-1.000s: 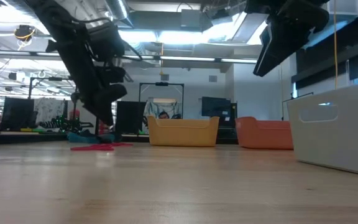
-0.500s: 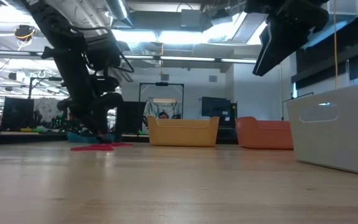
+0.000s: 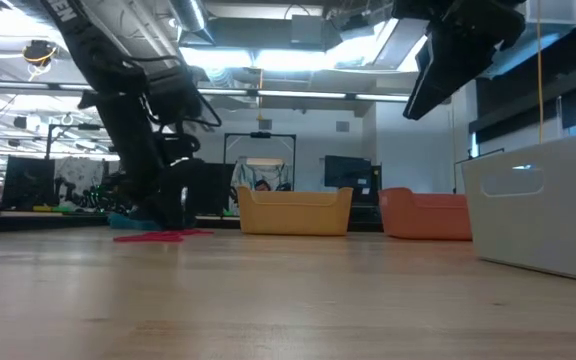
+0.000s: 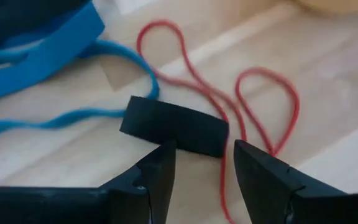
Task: Sort rubber bands into baskets
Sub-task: Put the black rubber band into the white bin, then adjust the white bin, then put the blue rubber band into the yellow bin
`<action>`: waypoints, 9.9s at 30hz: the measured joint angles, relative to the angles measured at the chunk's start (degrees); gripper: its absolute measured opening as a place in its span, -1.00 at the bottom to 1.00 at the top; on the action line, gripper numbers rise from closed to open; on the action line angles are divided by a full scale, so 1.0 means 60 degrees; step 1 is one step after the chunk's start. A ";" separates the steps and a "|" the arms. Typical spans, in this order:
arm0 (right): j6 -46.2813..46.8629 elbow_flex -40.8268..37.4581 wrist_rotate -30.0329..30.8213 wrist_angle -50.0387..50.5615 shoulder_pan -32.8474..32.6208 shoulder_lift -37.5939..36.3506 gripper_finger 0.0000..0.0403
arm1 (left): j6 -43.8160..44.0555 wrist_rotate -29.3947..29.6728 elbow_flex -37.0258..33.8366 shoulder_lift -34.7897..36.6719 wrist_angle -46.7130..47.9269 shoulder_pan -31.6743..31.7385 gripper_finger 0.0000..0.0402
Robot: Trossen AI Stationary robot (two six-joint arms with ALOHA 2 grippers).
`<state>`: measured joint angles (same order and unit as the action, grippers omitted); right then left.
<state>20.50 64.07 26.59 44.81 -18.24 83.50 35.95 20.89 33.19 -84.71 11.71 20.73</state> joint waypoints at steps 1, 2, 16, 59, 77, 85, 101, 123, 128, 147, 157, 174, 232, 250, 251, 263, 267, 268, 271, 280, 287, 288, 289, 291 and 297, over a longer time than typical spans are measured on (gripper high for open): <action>-0.0002 0.0000 0.0001 -0.0007 0.0001 0.0000 0.22 | -0.0009 0.0009 0.0000 -0.0070 -0.0222 0.0066 -0.21; -0.0010 0.0000 0.0000 0.0005 0.0000 0.0000 0.22 | -0.0012 0.0009 0.0000 -0.0110 -0.0339 0.0131 -0.21; -0.0234 0.0000 0.0000 -0.0105 0.0000 0.0000 0.22 | -0.1067 0.0059 0.0010 -0.0865 -0.1369 0.0300 -0.44; -0.5055 0.0004 -0.0772 -0.5835 0.0176 0.0807 0.22 | -0.7363 -0.3551 0.0070 0.1766 -0.5523 -0.3864 -0.98; -0.3661 0.0000 -0.4383 -0.8217 0.1927 0.1308 0.22 | -1.0420 -0.2380 0.0069 0.0896 -0.7026 -0.4727 -0.98; -0.3280 -0.0004 -0.3803 -0.8656 0.1963 0.1450 0.22 | -1.0446 -0.2380 0.0069 0.0896 -0.7078 -0.4727 -0.96; -0.3739 0.0000 -0.4015 -0.9488 0.2054 0.1882 -0.41 | -1.0489 -0.2366 0.0066 0.0904 -0.7065 -0.4771 -0.95; -0.4216 0.0000 -0.4009 -0.9304 0.2040 0.1909 -0.92 | -0.9465 -0.2391 0.0066 0.0904 -0.7057 -0.4771 -0.80; -0.4250 0.0000 -0.3996 -0.9285 0.2044 0.1906 -0.96 | -0.9447 -0.2395 0.0066 0.0900 -0.7043 -0.4771 -0.60; -0.4743 0.0000 -0.2849 -0.6161 0.0855 0.0149 -0.95 | -0.9378 -0.2366 0.0069 0.0933 -0.6476 -0.4684 -0.46; -0.1780 0.0000 -0.2959 -0.0766 0.0132 -0.0971 -0.97 | -0.9480 -0.2362 0.0069 0.0933 -0.6062 -0.4636 -0.46; 0.1514 -0.1862 -0.3074 0.0969 -0.0169 -0.0902 -0.93 | -0.9255 -0.2370 0.0069 0.0933 -0.6044 -0.4636 -0.46; -0.0657 -0.0820 -0.3838 -0.0890 0.0036 0.0601 0.18 | -0.9017 -0.2265 0.0069 0.0936 -0.6006 -0.4490 -0.46; -0.2301 -0.0808 -0.0457 -0.3780 0.0047 0.0520 0.18 | -0.5580 0.1494 0.0066 0.1567 -0.1735 -0.1983 -0.46; -0.2366 -0.0809 -0.0395 -0.3848 0.0047 0.0521 0.18 | -0.5751 0.1523 0.0063 0.1564 -0.1695 -0.1826 -0.46; -0.3128 -0.0812 -0.0202 -0.4687 0.0047 0.0521 0.18 | -0.3446 0.1526 -0.0007 0.1467 -0.0010 -0.0291 -0.46; -0.3191 -0.0812 -0.0203 -0.4706 0.0047 0.0521 0.18 | -0.2963 0.1147 -0.0007 0.1073 0.0289 0.0513 -0.46; -0.3226 -0.0812 -0.0196 -0.4712 0.0047 0.0521 0.18 | -0.2990 0.0951 -0.0007 0.0923 0.0216 0.0681 -0.46; -0.3254 -0.0812 -0.0097 -0.4713 0.0047 0.0521 0.18 | -0.3199 0.0398 -0.0007 0.0471 -0.0245 0.1086 -0.46; -0.3254 -0.0816 -0.0091 -0.4705 0.0047 0.0521 0.18 | -0.3656 -0.0030 -0.0004 -0.0546 -0.0705 0.1752 -0.46; -0.3279 -0.0816 -0.0075 -0.4706 0.0047 0.0525 0.18 | -0.4307 -0.0377 0.0033 -0.0820 -0.1225 0.1815 -0.48; -0.3296 -0.0816 -0.0069 -0.4709 0.0047 0.0525 0.18 | -0.4311 -0.0432 0.0057 -0.0788 -0.1163 0.1815 -0.52; -0.3327 -0.0816 -0.0056 -0.4709 0.0047 0.0525 0.18 | -0.4314 -0.0484 0.0062 -0.0766 -0.1134 0.1815 -0.57; -0.3410 -0.0816 0.0003 -0.4706 0.0047 0.0525 0.18 | -0.4322 -0.0573 0.0060 -0.0682 -0.1071 0.1793 -0.69; -0.3628 -0.0817 0.0239 -0.4667 0.0047 0.0525 0.18 | -0.4438 -0.0908 0.0047 -0.0165 -0.0636 0.1396 -0.96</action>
<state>-1.27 59.17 28.02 16.80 -17.96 86.65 9.32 15.45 33.47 -85.70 7.90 29.10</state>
